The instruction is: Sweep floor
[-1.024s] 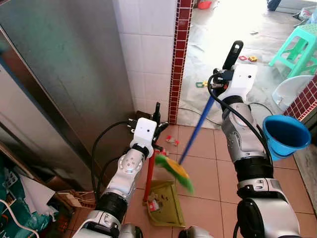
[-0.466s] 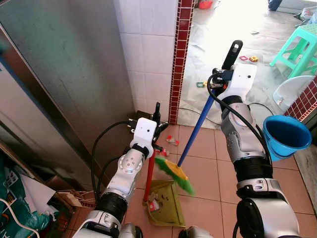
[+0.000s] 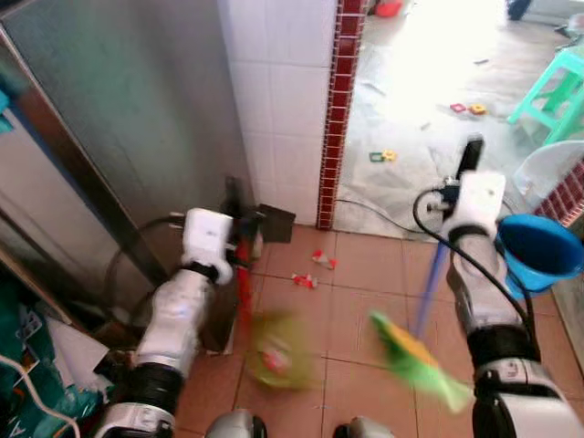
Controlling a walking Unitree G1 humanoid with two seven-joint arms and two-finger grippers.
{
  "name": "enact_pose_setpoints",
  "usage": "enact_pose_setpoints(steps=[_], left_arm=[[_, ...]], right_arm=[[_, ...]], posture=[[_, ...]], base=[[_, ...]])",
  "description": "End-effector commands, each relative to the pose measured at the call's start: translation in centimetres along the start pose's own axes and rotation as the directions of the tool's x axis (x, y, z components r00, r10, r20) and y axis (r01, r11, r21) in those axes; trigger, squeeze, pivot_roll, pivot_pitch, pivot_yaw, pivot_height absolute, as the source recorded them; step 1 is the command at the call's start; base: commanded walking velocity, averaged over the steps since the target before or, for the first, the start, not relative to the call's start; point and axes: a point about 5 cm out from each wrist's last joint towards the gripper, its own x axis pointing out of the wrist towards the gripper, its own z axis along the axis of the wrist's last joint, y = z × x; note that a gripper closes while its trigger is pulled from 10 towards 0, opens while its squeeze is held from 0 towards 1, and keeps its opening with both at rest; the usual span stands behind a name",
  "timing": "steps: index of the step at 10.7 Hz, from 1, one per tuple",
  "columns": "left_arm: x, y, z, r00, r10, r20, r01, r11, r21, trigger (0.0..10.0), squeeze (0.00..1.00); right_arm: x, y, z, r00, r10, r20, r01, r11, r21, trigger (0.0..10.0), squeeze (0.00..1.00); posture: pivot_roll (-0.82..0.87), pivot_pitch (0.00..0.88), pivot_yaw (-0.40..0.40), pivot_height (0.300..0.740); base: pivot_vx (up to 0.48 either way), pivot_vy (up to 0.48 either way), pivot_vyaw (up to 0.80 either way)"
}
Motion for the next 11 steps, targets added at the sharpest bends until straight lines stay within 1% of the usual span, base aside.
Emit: enact_pose_setpoints(steps=[1,2,3,4,5,6,7,8,9,10,11], left_arm=[[0.2,0.4,1.3,0.999,0.002,0.054,-0.002,1.0,0.015,10.0,0.0],[-0.1,0.7,1.2,0.999,0.002,0.047,-0.002,1.0,0.008,10.0,0.0],[-0.1,0.9,1.2,0.999,0.011,0.046,-0.011,1.0,-0.001,10.0,0.0],[-0.1,1.0,1.2,0.999,0.013,0.045,-0.013,1.0,-0.001,10.0,0.0],[-0.1,1.0,1.3,0.999,0.013,0.047,-0.013,1.0,0.001,10.0,0.0],[-0.2,0.6,1.3,0.998,0.022,0.05,-0.021,1.0,-0.021,10.0,0.0],[-0.4,0.2,1.1,0.999,0.025,0.046,-0.022,0.999,-0.049,10.0,0.0],[-0.5,-0.4,0.9,0.999,0.013,0.045,-0.01,0.998,-0.065,10.0,0.0],[-0.2,-1.3,1.1,0.999,-0.013,0.052,0.017,0.998,-0.066,10.0,0.0],[-0.1,-1.6,1.3,0.998,-0.019,0.056,0.023,0.998,-0.067,10.0,0.0],[-0.2,-1.7,1.3,0.999,-0.018,0.051,0.022,0.997,-0.073,10.0,0.0]], right_arm=[[0.4,0.6,1.2,0.998,0.001,0.059,-0.003,0.999,0.035,10.0,0.0],[0.5,0.2,0.7,0.998,-0.032,0.045,0.031,0.999,0.035,10.0,0.0],[0.4,0.2,0.2,0.998,-0.059,0.02,0.057,0.997,0.059,10.0,0.0],[0.4,0.5,0.0,0.998,-0.057,0.011,0.056,0.995,0.08,10.0,0.0],[0.2,1.3,0.0,0.999,-0.034,0.013,0.033,0.994,0.1,10.0,0.0],[-0.1,1.8,-0.5,1.0,-0.022,-0.003,0.022,0.993,0.12,10.0,0.0],[-0.2,2.0,-0.5,1.0,-0.015,-0.003,0.015,0.992,0.123,10.0,0.0],[-0.2,1.8,-0.5,1.0,-0.021,-0.002,0.021,0.993,0.119,10.0,0.0],[-0.3,1.3,-0.8,1.0,-0.023,-0.014,0.025,0.993,0.114,10.0,0.0],[-0.4,1.1,-1.0,0.999,-0.028,-0.029,0.031,0.993,0.116,10.0,0.0],[-0.6,1.0,-1.0,0.999,-0.027,-0.02,0.029,0.994,0.104,10.0,0.0]], posture=[[-0.03,0.0,0.049,0.74],[-0.03,0.0,0.048,0.74],[-0.02,0.0,0.055,0.74],[-0.01,0.0,0.063,0.74],[0.01,0.0,0.059,0.74],[0.0,0.0,0.043,0.74],[0.0,0.0,0.041,0.74],[-0.01,0.0,0.042,0.74],[-0.03,0.0,0.035,0.74],[-0.04,0.0,0.035,0.74],[-0.04,0.0,0.043,0.74]], base=[[0.0,0.0,0.0],[0.0,0.0,0.0],[0.0,0.0,0.0],[0.0,0.0,0.0],[0.0,0.0,0.0],[0.0,0.0,0.0],[0.0,0.0,0.0],[0.0,0.0,-0.58],[0.0,-0.255,-0.8],[0.0,-0.334,-0.8],[0.0,-0.364,-0.8]])
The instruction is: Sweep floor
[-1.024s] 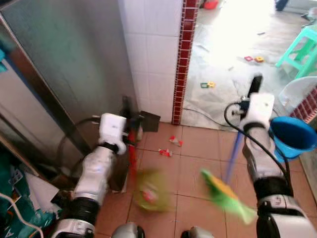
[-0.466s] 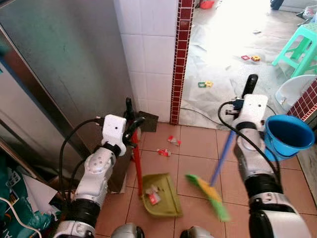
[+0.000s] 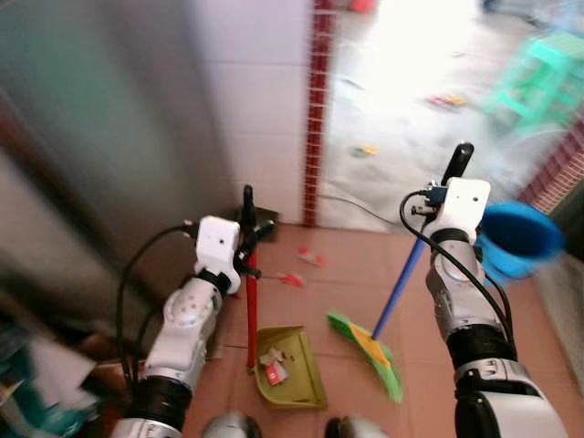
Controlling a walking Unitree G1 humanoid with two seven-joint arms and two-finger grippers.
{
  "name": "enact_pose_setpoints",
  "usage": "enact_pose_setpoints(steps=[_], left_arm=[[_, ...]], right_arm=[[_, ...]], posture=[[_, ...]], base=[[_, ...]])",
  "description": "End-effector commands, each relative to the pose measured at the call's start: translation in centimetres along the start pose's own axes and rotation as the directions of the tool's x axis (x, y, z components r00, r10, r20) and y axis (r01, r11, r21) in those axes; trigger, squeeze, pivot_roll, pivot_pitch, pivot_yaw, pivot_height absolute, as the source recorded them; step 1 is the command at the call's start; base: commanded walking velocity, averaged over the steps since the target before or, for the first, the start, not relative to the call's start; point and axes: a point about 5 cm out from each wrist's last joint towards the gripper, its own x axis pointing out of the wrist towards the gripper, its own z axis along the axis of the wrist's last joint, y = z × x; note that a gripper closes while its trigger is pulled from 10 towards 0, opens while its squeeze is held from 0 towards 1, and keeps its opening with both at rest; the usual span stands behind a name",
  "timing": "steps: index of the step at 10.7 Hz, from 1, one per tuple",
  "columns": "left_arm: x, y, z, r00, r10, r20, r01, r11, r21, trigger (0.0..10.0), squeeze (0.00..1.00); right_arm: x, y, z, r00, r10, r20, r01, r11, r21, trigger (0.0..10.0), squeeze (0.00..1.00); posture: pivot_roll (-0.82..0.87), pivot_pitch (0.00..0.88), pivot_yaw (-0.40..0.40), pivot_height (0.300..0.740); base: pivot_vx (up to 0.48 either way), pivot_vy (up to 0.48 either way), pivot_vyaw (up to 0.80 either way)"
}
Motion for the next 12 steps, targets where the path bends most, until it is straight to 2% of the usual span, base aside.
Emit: enact_pose_setpoints(steps=[1,3,4,5,6,8,10,12], left_arm=[[0.2,-0.4,1.2,0.998,-0.017,0.052,0.017,1.0,0.004,10.0,0.0],[0.3,-0.3,1.2,0.999,-0.021,0.048,0.021,1.0,0.005,10.0,0.0],[0.5,-0.3,1.3,0.999,-0.019,0.046,0.018,1.0,0.002,10.0,0.0],[0.7,-0.3,1.4,0.999,-0.017,0.048,0.017,1.0,-0.002,10.0,0.0],[0.8,-0.4,1.4,0.999,-0.02,0.05,0.02,1.0,0.0,10.0,0.0],[1.1,-0.2,1.7,0.997,0.01,0.079,-0.011,1.0,0.013,10.0,0.0],[1.0,0.9,2.2,0.993,0.053,0.105,-0.05,0.998,-0.032,10.0,0.0],[1.1,1.7,2.8,0.988,0.078,0.132,-0.074,0.997,-0.031,10.0,0.0]], right_arm=[[-0.2,-0.7,0.0,1.0,-0.01,0.004,0.01,1.0,-0.024,10.0,0.0],[-0.6,-0.4,-0.4,1.0,-0.007,-0.006,0.007,1.0,-0.028,10.0,0.0],[-0.6,-0.6,-0.2,1.0,-0.02,0.004,0.021,0.998,-0.057,10.0,0.0],[-0.3,-1.3,0.2,0.998,-0.055,0.022,0.057,0.993,-0.102,10.0,0.0],[-0.2,-1.7,0.3,0.998,-0.064,0.023,0.066,0.993,-0.096,10.0,0.0],[-0.2,-2.0,0.4,0.998,-0.062,0.03,0.065,0.993,-0.101,10.0,0.0],[-0.4,-2.0,0.7,0.998,-0.022,0.06,0.031,0.989,-0.146,10.0,0.0],[-0.5,-2.2,0.6,0.998,-0.003,0.059,0.012,0.988,-0.153,10.0,0.0]], posture=[[-0.04,0.0,0.046,0.74],[-0.05,0.0,0.049,0.74],[-0.05,0.0,0.051,0.74],[-0.05,0.0,0.056,0.74],[-0.06,0.0,0.059,0.74],[-0.07,0.0,0.058,0.74],[-0.08,0.0,0.055,0.74],[-0.08,0.0,0.052,0.74]], base=[[0.0,-0.368,-0.8],[0.0,-0.368,-0.8],[0.0,-0.368,-0.8],[0.0,-0.341,-0.8],[0.0,-0.311,-0.59],[0.0,0.0,0.0],[0.0,0.0,0.0],[0.368,0.308,0.0]])
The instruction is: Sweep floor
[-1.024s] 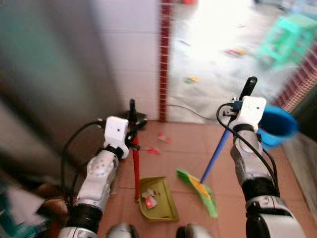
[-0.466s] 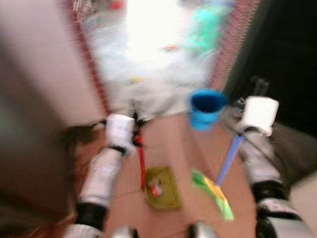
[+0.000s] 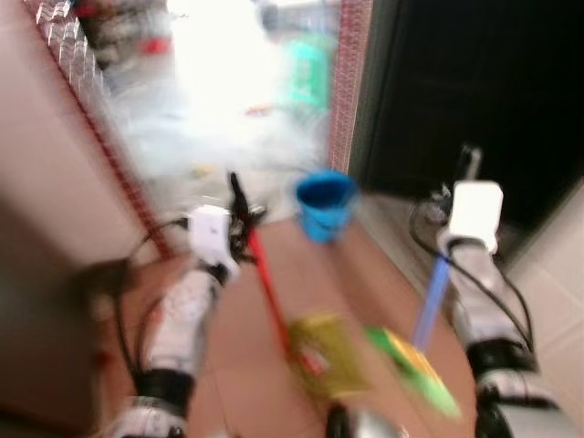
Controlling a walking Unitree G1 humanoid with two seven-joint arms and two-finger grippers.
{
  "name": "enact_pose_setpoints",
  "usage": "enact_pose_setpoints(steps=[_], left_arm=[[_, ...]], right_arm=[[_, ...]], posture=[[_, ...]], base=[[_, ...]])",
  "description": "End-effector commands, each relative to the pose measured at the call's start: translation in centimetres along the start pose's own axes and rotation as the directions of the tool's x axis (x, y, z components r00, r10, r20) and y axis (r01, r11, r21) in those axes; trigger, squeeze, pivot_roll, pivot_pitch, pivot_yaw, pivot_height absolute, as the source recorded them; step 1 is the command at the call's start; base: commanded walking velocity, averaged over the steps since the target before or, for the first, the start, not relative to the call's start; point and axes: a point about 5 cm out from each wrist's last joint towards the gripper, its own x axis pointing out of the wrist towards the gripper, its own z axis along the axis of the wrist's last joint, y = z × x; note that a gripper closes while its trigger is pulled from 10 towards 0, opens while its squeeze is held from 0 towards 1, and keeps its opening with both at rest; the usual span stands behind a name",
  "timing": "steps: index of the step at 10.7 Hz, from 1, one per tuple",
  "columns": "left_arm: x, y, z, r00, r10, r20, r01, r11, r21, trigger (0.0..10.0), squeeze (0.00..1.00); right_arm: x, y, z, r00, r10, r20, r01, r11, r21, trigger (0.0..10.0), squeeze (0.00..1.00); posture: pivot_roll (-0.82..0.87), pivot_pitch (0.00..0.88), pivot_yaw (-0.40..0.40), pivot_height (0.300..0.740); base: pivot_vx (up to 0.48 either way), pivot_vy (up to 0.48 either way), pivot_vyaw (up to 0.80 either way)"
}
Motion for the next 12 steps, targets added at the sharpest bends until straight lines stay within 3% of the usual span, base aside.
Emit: enact_pose_setpoints(steps=[1,5,8,12], left_arm=[[0.2,1.1,1.6,0.997,0.036,0.07,-0.037,0.999,0.017,10.0,0.0],[0.4,1.1,1.8,0.995,0.055,0.086,-0.055,0.998,-0.011,10.0,0.0],[0.3,0.9,1.9,0.992,0.069,0.103,-0.071,0.997,0.009,10.0,0.0],[-0.8,1.9,1.6,0.989,0.103,0.105,-0.111,0.991,0.073,10.0,0.0]], right_arm=[[0.5,0.5,1.3,0.998,0.026,0.056,-0.025,1.0,-0.014,10.0,0.0],[0.4,0.7,1.5,0.997,0.037,0.068,-0.035,0.999,-0.024,10.0,0.0],[0.4,0.6,1.6,0.996,0.04,0.076,-0.037,0.999,-0.039,10.0,0.0],[0.2,1.8,1.0,0.993,0.109,0.042,-0.106,0.992,-0.069,10.0,0.0]], posture=[[-0.08,0.0,0.053,0.74],[-0.08,0.0,0.055,0.74],[-0.08,0.0,0.042,0.74],[-0.04,0.0,-0.065,0.74]], base=[[0.371,0.304,0.0],[0.345,0.327,0.0],[0.0,0.0,0.0],[0.0,0.0,0.0]])
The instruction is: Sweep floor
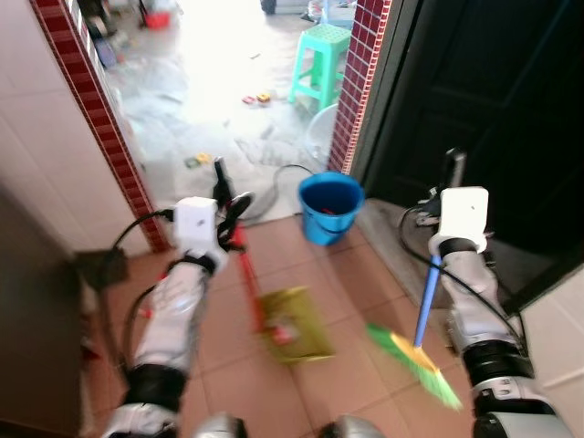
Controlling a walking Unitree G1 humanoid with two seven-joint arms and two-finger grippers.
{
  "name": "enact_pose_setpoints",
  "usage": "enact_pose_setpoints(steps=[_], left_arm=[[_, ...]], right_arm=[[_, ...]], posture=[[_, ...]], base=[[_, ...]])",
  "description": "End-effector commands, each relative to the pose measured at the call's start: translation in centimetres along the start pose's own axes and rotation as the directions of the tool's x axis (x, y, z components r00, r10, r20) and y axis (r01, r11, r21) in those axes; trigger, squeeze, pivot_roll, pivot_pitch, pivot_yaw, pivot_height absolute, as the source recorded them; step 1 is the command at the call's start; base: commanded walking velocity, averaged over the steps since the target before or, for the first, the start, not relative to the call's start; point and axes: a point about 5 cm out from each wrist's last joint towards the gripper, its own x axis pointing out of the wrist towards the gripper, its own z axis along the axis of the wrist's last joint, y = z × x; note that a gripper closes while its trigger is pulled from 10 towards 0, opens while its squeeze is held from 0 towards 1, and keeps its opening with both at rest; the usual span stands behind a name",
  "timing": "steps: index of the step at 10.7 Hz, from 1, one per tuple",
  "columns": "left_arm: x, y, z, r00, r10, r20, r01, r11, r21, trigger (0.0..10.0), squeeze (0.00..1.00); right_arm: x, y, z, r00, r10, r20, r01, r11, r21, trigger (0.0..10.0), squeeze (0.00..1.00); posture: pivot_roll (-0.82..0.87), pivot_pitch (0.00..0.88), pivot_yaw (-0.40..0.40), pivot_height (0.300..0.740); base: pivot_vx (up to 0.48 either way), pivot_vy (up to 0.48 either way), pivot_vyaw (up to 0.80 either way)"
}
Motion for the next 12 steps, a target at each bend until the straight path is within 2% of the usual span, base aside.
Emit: enact_pose_setpoints(steps=[1,3,5,9,12], left_arm=[[0.2,0.3,1.5,0.997,0.007,0.075,-0.007,1.0,0.008,10.0,0.0],[-0.3,0.2,2.7,0.991,-0.003,0.137,0.007,1.0,-0.028,10.0,0.0],[0.2,-0.1,4.6,0.979,-0.02,0.201,0.032,0.998,-0.058,10.0,0.0],[1.8,1.7,10.1,0.935,0.041,0.351,0.007,0.991,-0.136,10.0,0.0],[2.4,1.9,12.1,0.914,0.061,0.401,0.023,0.979,-0.202,10.0,0.0]], right_arm=[[0.6,0.2,1.0,0.999,0.016,0.033,-0.016,1.0,-0.014,10.0,0.0],[0.7,-0.1,1.5,0.998,-0.006,0.059,0.006,1.0,0.007,10.0,0.0],[0.3,-0.3,1.0,0.999,-0.015,0.044,0.015,1.0,0.0,10.0,0.0],[0.1,-0.6,0.5,0.999,-0.023,0.027,0.023,1.0,-0.006,10.0,0.0],[0.3,-0.2,0.5,0.999,-0.016,0.028,0.016,1.0,-0.007,10.0,0.0]], posture=[[-0.04,0.0,-0.059,0.74],[-0.05,0.0,-0.013,0.74],[-0.06,0.0,0.003,0.74],[-0.07,0.0,0.011,0.74],[-0.07,0.0,0.012,0.74]], base=[[0.0,0.0,0.0],[0.358,0.0,0.0],[0.454,0.0,0.0],[0.452,0.0,0.0],[0.451,0.0,0.0]])
